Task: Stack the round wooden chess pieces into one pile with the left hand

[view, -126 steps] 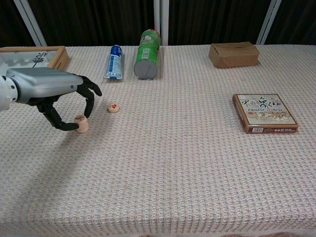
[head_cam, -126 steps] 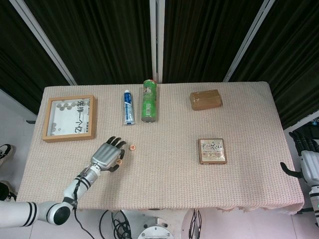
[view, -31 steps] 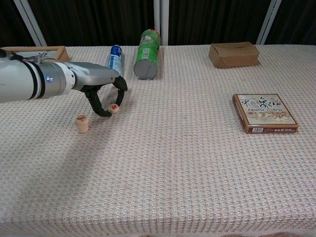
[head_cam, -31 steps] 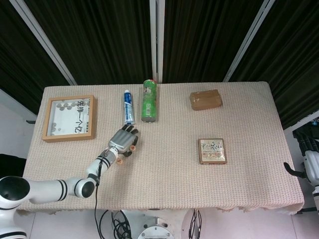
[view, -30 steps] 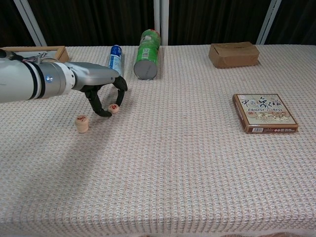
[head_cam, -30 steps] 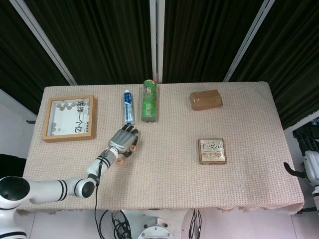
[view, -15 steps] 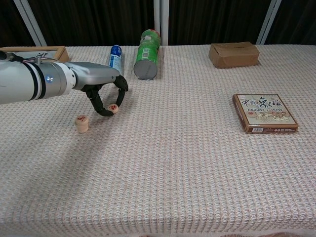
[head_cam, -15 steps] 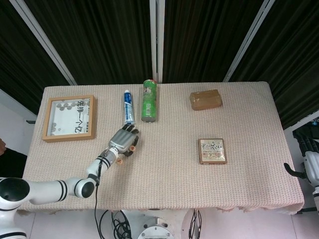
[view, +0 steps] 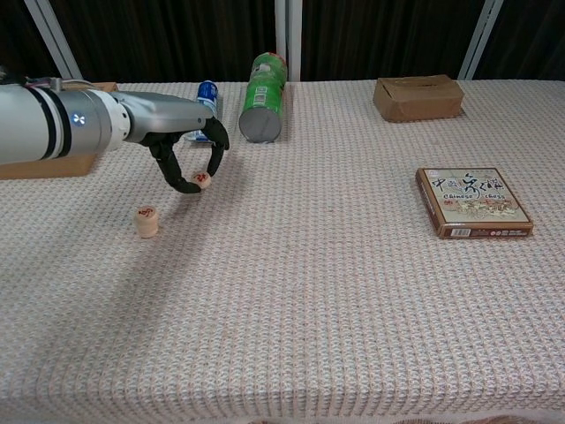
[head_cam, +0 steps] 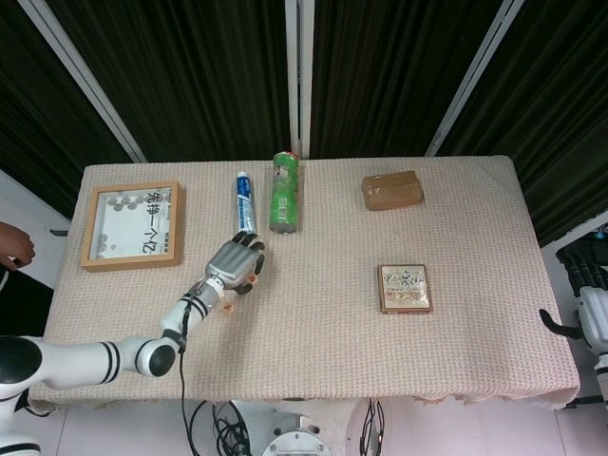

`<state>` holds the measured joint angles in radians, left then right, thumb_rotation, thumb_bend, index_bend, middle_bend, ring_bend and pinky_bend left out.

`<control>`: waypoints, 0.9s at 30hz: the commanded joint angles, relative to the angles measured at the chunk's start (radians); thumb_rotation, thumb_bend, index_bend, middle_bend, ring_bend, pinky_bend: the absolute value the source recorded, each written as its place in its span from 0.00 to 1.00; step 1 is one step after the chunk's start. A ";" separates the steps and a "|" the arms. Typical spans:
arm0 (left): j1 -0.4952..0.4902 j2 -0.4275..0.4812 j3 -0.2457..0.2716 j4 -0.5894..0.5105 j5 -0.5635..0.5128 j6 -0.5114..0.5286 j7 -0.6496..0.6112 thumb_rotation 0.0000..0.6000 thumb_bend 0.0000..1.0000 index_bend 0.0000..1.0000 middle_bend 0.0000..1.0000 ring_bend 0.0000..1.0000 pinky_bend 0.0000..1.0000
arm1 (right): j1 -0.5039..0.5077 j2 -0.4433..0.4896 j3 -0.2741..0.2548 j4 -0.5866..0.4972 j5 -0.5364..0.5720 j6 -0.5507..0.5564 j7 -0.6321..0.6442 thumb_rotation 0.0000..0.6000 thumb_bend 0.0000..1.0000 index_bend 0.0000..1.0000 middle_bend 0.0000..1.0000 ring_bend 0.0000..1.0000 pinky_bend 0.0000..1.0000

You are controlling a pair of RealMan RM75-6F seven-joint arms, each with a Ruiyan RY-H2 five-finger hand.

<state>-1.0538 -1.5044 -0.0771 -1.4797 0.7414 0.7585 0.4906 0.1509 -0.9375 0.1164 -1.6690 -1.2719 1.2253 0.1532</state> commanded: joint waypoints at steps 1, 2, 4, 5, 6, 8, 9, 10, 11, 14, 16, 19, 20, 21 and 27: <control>-0.027 0.066 0.004 -0.075 -0.090 -0.004 0.047 1.00 0.28 0.50 0.15 0.00 0.00 | 0.001 0.000 -0.002 -0.004 -0.003 -0.001 -0.002 1.00 0.24 0.00 0.00 0.00 0.00; -0.033 0.084 0.007 -0.097 -0.116 -0.001 0.059 1.00 0.28 0.50 0.15 0.00 0.00 | 0.001 0.000 -0.003 -0.004 -0.004 -0.002 -0.003 1.00 0.24 0.00 0.00 0.00 0.00; -0.046 0.125 0.015 -0.150 -0.167 0.015 0.082 1.00 0.28 0.50 0.15 0.00 0.00 | 0.002 -0.002 -0.005 -0.004 -0.004 -0.004 -0.005 1.00 0.24 0.00 0.00 0.00 0.00; -0.049 0.151 0.018 -0.185 -0.189 0.030 0.091 1.00 0.28 0.50 0.15 0.00 0.00 | 0.002 -0.002 -0.005 -0.005 -0.003 -0.006 -0.006 1.00 0.24 0.00 0.00 0.00 0.00; -0.049 0.169 0.021 -0.212 -0.201 0.041 0.094 1.00 0.28 0.50 0.15 0.00 0.00 | 0.003 -0.002 -0.005 -0.005 -0.003 -0.006 -0.007 1.00 0.24 0.00 0.00 0.00 0.00; -0.041 0.207 0.026 -0.270 -0.214 0.065 0.089 1.00 0.28 0.50 0.15 0.00 0.00 | 0.004 -0.001 -0.004 -0.007 -0.002 -0.007 -0.008 1.00 0.24 0.00 0.00 0.00 0.00; -0.034 0.221 0.027 -0.293 -0.211 0.075 0.081 1.00 0.28 0.50 0.16 0.00 0.00 | 0.005 0.000 -0.003 -0.008 -0.002 -0.007 -0.008 1.00 0.24 0.00 0.00 0.00 0.00; -0.024 0.233 0.030 -0.314 -0.202 0.084 0.071 1.00 0.28 0.50 0.16 0.00 0.00 | 0.006 0.000 -0.002 -0.008 -0.002 -0.007 -0.008 1.00 0.24 0.00 0.00 0.00 0.00; -0.011 0.246 0.037 -0.336 -0.183 0.098 0.063 1.00 0.28 0.50 0.16 0.00 0.00 | 0.008 0.000 -0.002 -0.009 -0.003 -0.009 -0.010 1.00 0.24 0.00 0.00 0.00 0.00; 0.026 0.263 0.062 -0.379 -0.124 0.140 0.051 1.00 0.28 0.50 0.16 0.00 0.00 | 0.014 0.000 -0.002 -0.013 -0.005 -0.014 -0.016 1.00 0.24 0.00 0.00 0.00 0.00; 0.050 0.266 0.075 -0.400 -0.090 0.165 0.042 1.00 0.28 0.50 0.16 0.00 0.00 | 0.017 0.001 -0.001 -0.017 -0.007 -0.016 -0.019 1.00 0.24 0.00 0.00 0.00 0.00; 0.089 0.263 0.095 -0.424 -0.034 0.197 0.022 1.00 0.28 0.50 0.16 0.00 0.00 | 0.022 0.002 0.000 -0.027 -0.009 -0.018 -0.026 1.00 0.24 0.00 0.00 0.00 0.00; 0.099 0.262 0.101 -0.428 -0.021 0.202 0.018 1.00 0.28 0.50 0.16 0.00 0.00 | 0.023 0.002 0.000 -0.030 -0.009 -0.017 -0.028 1.00 0.24 0.00 0.00 0.00 0.00; 0.108 0.259 0.105 -0.431 -0.006 0.208 0.013 1.00 0.28 0.50 0.16 0.00 0.00 | 0.023 0.002 0.000 -0.033 -0.009 -0.017 -0.029 1.00 0.24 0.00 0.00 0.00 0.00; 0.164 0.238 0.126 -0.447 0.090 0.245 -0.015 1.00 0.28 0.50 0.16 0.00 0.00 | 0.026 0.003 0.001 -0.045 -0.007 -0.016 -0.039 1.00 0.24 0.00 0.00 0.00 0.00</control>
<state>-0.9062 -1.2582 0.0409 -1.9193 0.8094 0.9905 0.4870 0.1771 -0.9341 0.1173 -1.7143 -1.2796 1.2095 0.1142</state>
